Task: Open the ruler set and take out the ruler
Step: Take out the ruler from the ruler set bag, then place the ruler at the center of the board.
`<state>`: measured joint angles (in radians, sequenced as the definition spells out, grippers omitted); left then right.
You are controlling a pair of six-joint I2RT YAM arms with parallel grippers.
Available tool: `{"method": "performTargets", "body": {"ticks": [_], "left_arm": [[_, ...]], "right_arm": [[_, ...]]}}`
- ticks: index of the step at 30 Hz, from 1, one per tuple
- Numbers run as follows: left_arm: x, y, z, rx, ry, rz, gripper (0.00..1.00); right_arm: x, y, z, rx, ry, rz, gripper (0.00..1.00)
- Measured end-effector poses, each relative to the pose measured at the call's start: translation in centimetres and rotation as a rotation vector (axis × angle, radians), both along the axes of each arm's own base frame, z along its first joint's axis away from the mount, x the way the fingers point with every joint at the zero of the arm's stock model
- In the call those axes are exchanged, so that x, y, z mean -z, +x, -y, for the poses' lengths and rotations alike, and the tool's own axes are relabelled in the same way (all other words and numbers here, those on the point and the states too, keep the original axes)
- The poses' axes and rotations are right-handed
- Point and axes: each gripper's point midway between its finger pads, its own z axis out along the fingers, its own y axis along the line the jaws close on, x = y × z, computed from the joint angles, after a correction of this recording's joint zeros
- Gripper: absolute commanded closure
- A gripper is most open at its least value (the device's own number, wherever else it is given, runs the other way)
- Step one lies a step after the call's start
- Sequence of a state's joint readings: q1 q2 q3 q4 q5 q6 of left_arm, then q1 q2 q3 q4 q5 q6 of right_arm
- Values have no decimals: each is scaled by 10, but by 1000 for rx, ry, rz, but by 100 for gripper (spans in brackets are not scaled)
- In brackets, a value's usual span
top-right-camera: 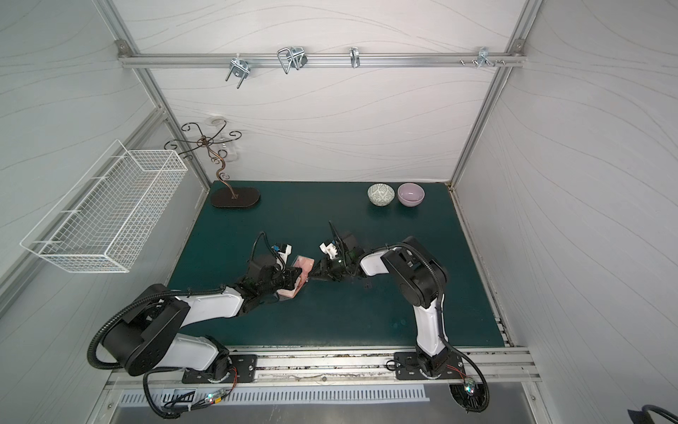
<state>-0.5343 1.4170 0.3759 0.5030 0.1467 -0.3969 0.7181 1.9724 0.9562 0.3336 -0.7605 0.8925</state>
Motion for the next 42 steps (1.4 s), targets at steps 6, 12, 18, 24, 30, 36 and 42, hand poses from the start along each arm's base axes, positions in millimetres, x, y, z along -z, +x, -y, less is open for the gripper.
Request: {"method": "performTargets", "body": {"ticks": [6, 12, 18, 24, 30, 36, 42], "left_arm": [[0, -1, 1, 5, 0, 0, 100], [0, -1, 2, 6, 0, 0, 100], [0, -1, 1, 5, 1, 0, 100], [0, 0, -1, -7, 9, 4, 100], [0, 1, -6, -28, 30, 10, 100], [0, 2, -8, -37, 43, 13, 100], [-1, 2, -8, -36, 46, 17, 100]], "right_arm": [[-2, 0, -4, -8, 8, 5, 81], [-2, 1, -11, -14, 13, 1, 87], [-1, 2, -13, -8, 15, -9, 100], [0, 2, -3, 6, 11, -16, 100], [-17, 8, 36, 71, 25, -29, 100], [-29, 23, 83, 162, 22, -39, 100], [-33, 45, 123, 229, -26, 11, 100]]}}
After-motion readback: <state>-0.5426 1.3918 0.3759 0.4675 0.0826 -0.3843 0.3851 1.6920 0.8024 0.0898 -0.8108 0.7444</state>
